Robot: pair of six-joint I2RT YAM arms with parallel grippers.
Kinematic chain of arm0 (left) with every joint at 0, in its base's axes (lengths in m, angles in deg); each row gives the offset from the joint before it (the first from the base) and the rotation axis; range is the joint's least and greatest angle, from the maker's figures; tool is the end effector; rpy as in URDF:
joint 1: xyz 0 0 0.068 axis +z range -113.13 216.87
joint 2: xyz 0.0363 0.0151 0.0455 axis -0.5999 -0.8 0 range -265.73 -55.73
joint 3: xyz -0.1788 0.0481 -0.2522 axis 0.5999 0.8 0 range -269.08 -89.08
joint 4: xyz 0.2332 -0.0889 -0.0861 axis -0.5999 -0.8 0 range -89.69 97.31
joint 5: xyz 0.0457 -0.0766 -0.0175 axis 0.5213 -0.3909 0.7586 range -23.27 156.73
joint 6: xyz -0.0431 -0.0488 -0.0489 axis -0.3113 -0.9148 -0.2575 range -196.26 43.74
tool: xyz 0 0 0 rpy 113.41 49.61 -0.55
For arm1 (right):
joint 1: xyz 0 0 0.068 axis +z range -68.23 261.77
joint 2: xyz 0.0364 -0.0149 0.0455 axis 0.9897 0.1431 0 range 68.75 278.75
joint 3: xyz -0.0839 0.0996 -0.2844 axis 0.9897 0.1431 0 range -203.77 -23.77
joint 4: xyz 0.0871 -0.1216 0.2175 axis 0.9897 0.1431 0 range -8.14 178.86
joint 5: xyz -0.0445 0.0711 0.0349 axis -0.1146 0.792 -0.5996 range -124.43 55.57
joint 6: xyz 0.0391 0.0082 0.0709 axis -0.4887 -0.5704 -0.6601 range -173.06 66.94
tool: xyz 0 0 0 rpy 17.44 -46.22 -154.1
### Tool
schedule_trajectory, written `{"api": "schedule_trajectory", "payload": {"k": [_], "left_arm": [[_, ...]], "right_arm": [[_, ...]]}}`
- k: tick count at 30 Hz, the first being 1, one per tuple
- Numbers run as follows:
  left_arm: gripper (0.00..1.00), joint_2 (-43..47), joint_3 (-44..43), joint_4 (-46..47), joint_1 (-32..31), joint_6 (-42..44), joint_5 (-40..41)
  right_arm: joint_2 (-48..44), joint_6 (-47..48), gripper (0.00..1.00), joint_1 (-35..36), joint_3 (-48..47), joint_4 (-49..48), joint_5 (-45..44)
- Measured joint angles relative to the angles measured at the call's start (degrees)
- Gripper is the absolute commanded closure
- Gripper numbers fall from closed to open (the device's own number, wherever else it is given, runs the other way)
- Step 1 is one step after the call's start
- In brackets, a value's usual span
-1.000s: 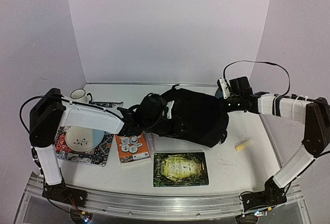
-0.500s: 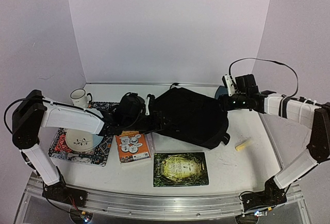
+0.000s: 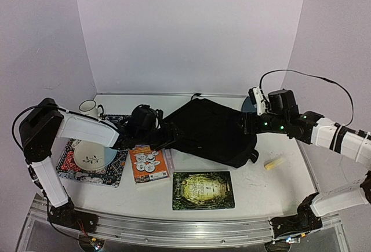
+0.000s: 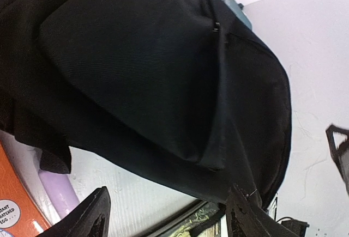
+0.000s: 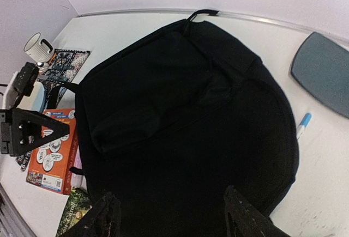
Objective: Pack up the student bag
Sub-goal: Put down the card case at the center of the board, then hold the largest pocket of the student bag.
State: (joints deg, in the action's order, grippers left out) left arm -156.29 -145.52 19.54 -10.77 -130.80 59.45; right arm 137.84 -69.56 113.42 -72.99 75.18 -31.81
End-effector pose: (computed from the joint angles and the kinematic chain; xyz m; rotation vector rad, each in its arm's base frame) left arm 0.2750 -0.3148 0.2080 -0.0591 2.3621 -1.1152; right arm 0.2580 0.1628 0.3378 -0.2764 1.8263 0.6357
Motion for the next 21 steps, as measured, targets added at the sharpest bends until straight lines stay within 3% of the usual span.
{"api": "schedule_trajectory", "payload": {"k": [7,10,17,19,21], "left_arm": [[0.26,-2.96,-0.01,0.57,0.43,-4.94,1.20],[0.32,-4.43,-0.13,1.79,1.01,-6.30,1.04],[0.69,-9.20,-3.06,4.54,1.72,-8.29,-1.02],[0.91,-9.45,-3.45,4.94,1.72,-9.17,-1.68],[0.99,-9.45,-3.59,5.64,1.72,-9.72,-2.06]], "right_arm": [[0.31,-5.90,0.25,5.76,1.74,-1.24,1.00],[1.48,-7.91,0.23,8.65,1.74,-2.76,1.02],[7.08,-13.13,0.23,15.35,1.59,-4.49,-1.46],[8.45,-14.44,0.22,16.82,1.24,-4.62,-2.39],[9.73,-15.43,0.22,18.02,0.32,-4.67,-3.14]]}}
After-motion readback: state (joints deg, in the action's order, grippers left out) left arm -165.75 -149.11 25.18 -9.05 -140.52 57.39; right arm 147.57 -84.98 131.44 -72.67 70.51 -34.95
